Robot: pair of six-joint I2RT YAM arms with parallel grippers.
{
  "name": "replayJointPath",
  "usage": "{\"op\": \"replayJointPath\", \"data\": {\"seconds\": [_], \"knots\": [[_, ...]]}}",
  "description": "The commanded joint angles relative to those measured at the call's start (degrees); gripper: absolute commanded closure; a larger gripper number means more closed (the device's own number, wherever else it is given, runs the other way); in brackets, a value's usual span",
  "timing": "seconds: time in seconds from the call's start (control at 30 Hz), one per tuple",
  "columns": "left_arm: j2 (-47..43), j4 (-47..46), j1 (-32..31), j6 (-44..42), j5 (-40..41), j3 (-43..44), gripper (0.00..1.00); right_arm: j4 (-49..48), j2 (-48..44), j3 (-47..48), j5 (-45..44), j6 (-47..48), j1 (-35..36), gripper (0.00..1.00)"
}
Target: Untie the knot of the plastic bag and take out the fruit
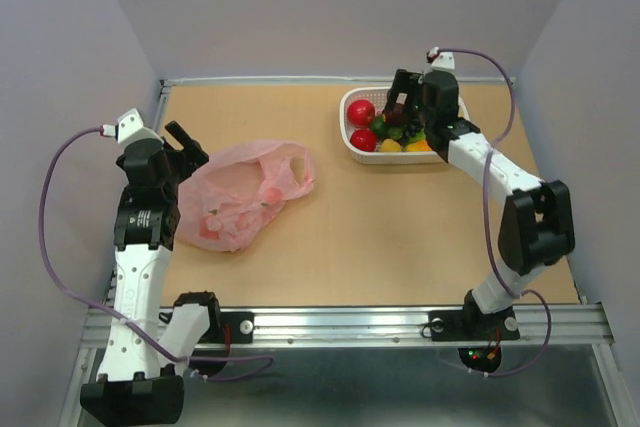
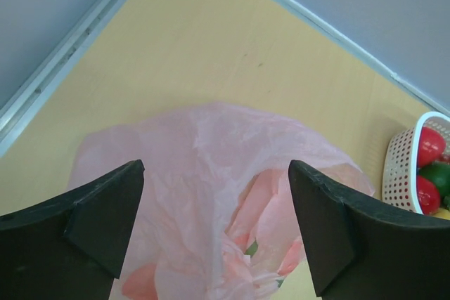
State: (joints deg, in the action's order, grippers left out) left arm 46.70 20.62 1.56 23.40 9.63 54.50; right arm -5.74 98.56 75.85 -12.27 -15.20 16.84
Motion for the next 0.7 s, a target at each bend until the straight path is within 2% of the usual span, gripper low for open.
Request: {"op": "replayJointPath", "data": {"seconds": [0.0, 0.07, 0.2, 0.27, 0.33, 0.5, 0.53, 0.67], "knots": [[-0.1, 1.2, -1.4, -3.4, -1.1, 7.1, 0.04, 0.5, -14.3, -4.2, -2.2, -0.4, -0.3, 0.00], [-0.5, 2.5, -4.0, -4.3, -0.7, 9.0, 0.03, 1.5, -22.5, -7.9, -3.2, -0.1, -0.2, 0.00], [-1.4, 7.3, -8.6, -9.6, 5.8, 18.2, 0.01, 4.2, -36.5, -14.1, -4.0, 0.5, -0.3, 0.00], [-2.6, 9.7, -10.3, -10.8, 7.8, 21.2, 0.01, 5.5, -41.1, -15.7, -4.4, 0.9, -0.2, 0.00], [-4.6, 10.8, -10.6, -11.5, 10.3, 23.2, 0.01, 10.6, -47.5, -17.1, -5.6, 1.5, -0.2, 0.00], [-14.2, 7.4, -10.6, -9.1, 14.6, 13.8, 0.01, 15.5, -60.3, -21.2, -6.4, 2.4, -0.2, 0.00], [-18.4, 7.7, -10.6, -8.0, 15.2, 10.4, 0.01, 16.0, -64.8, -23.0, -6.4, 2.8, -0.3, 0.00], [-26.0, 14.5, -10.6, -3.3, 17.9, 6.8, 0.01, 20.0, -73.9, -25.9, -6.5, 1.9, -0.2, 0.00]]}}
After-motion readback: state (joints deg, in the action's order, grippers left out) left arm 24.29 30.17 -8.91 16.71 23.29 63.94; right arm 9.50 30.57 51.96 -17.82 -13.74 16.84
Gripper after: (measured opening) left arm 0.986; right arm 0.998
